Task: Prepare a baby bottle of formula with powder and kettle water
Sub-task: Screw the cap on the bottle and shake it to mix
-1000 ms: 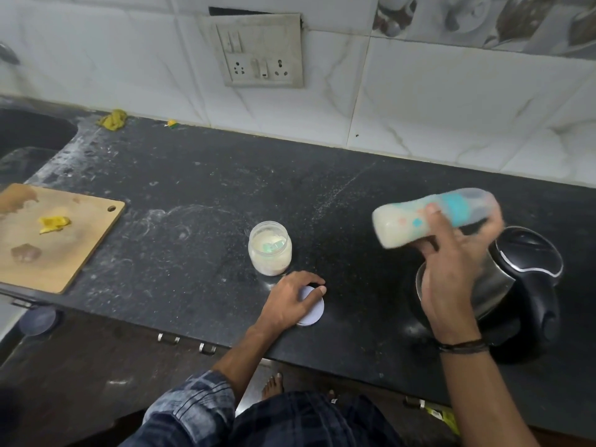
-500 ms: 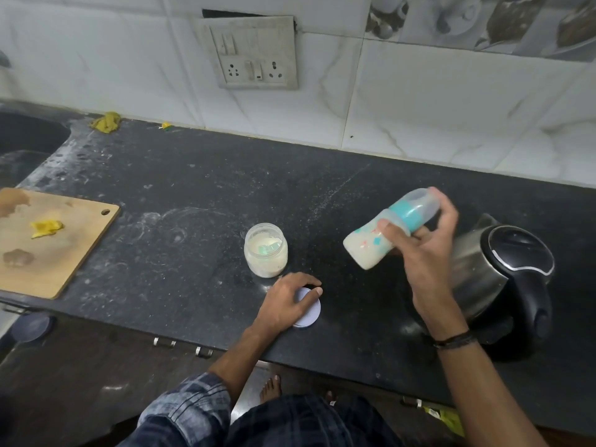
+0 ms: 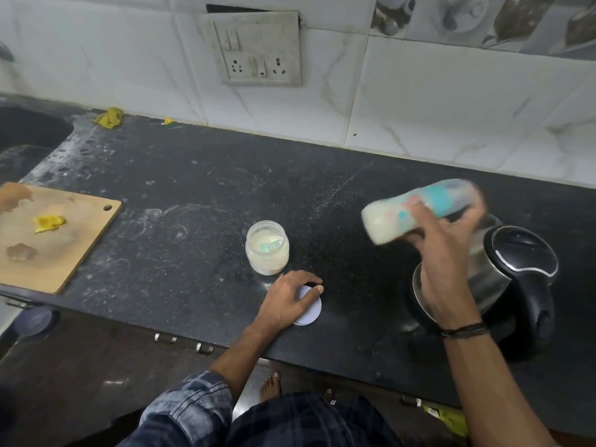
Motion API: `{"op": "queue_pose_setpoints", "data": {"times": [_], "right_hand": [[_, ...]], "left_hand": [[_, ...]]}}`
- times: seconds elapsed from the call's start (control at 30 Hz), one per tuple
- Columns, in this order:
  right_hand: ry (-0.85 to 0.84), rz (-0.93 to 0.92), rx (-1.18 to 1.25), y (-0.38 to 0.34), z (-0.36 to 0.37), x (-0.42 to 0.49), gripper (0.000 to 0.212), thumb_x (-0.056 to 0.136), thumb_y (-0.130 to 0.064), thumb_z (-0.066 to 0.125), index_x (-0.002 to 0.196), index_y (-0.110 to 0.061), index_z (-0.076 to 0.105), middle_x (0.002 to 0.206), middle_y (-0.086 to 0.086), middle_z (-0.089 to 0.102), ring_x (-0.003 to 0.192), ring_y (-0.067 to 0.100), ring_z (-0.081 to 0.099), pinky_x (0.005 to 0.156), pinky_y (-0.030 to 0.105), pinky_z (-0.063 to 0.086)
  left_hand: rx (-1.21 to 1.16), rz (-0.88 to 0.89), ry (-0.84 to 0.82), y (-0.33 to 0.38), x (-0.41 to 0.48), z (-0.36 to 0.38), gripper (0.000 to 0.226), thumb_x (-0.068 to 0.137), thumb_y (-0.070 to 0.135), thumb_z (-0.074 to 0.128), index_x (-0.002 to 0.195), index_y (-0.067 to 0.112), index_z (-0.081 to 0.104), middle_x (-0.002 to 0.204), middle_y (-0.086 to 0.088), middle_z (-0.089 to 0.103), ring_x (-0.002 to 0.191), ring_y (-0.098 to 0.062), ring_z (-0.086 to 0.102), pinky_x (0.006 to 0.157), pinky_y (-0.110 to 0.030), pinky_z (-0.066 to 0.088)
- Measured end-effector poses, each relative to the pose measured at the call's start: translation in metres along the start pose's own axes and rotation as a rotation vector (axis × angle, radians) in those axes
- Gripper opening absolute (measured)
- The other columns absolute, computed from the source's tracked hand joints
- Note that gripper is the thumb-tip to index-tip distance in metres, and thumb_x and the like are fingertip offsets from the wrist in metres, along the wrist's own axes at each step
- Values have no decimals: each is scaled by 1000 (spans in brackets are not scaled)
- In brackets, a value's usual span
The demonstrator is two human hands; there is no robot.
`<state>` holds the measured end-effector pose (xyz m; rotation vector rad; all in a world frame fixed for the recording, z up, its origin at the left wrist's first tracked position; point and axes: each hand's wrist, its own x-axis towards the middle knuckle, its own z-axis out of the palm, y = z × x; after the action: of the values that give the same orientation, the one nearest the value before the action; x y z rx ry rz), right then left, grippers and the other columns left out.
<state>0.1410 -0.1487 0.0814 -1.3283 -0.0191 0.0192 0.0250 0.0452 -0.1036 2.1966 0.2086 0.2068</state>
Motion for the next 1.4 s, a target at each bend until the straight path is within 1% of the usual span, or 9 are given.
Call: {"op": "queue_pose_setpoints", "data": {"times": [0.23, 0.37, 0.53, 0.67, 0.83, 0.97, 1.13, 1.3, 1.4], "right_hand": [[172, -137, 185, -4, -4, -6, 82, 92, -10, 74, 152, -24, 20, 137, 10, 58, 118, 23, 67, 83, 45, 61], [-99, 14, -57, 2, -3, -7, 79, 84, -8, 80, 145, -29, 34, 124, 8, 68, 106, 22, 72, 79, 40, 61], [114, -63, 154, -1, -2, -9, 79, 91, -12, 75, 150, -21, 23, 133, 8, 62, 117, 22, 68, 79, 37, 61], [-122, 52, -73, 5, 0, -8, 77, 87, -8, 78, 146, -29, 33, 129, 11, 65, 111, 26, 71, 75, 37, 62], [140, -80, 186, -5, 2, -6, 75, 93, -11, 73, 150, -21, 24, 129, 7, 63, 117, 26, 68, 77, 39, 61], [-144, 41, -81, 2, 0, -4, 77, 85, -4, 79, 145, -27, 36, 126, 11, 66, 109, 27, 71, 71, 33, 61], [134, -75, 180, -4, 2, -7, 74, 93, -12, 72, 150, -20, 25, 128, 4, 63, 115, 19, 69, 81, 42, 62], [-151, 18, -62, 5, 4, -13, 81, 80, -13, 82, 144, -29, 36, 130, 12, 63, 108, 23, 70, 81, 39, 61], [37, -89, 153, -2, 5, -13, 80, 88, -12, 77, 149, -22, 26, 134, 15, 60, 114, 21, 68, 85, 44, 61]], "left_hand": [[0, -1, -4, 1, 1, 0, 26, 96, 45, 60, 110, 29, 74, 112, 18, 71, 106, 1, 60, 93, -17, 42], [-9, 4, -5, 1, 0, -1, 25, 95, 45, 61, 109, 29, 75, 112, 18, 72, 107, 1, 60, 94, -14, 41], [8, 0, -12, 2, 1, -1, 24, 97, 43, 61, 111, 27, 75, 114, 17, 72, 107, 0, 60, 96, -19, 43], [-5, 4, -8, 1, 0, -2, 26, 96, 44, 61, 110, 27, 75, 113, 16, 72, 107, -1, 60, 97, -23, 44], [-1, -3, -6, 2, 0, 0, 24, 97, 42, 62, 110, 27, 74, 113, 16, 72, 106, -2, 61, 97, -29, 47], [1, 11, -11, 0, 0, -2, 28, 96, 45, 59, 110, 27, 74, 113, 16, 72, 106, -1, 61, 96, -31, 48], [7, 8, -6, 2, 1, -1, 28, 97, 45, 59, 111, 26, 74, 113, 16, 72, 105, -1, 61, 96, -28, 47], [-9, -4, -8, 0, 0, -1, 25, 96, 46, 60, 110, 29, 74, 112, 19, 71, 107, 0, 61, 97, -23, 45], [1, -3, -3, 1, 1, 0, 25, 96, 45, 61, 110, 29, 74, 113, 19, 72, 108, 0, 60, 96, -21, 44]]}}
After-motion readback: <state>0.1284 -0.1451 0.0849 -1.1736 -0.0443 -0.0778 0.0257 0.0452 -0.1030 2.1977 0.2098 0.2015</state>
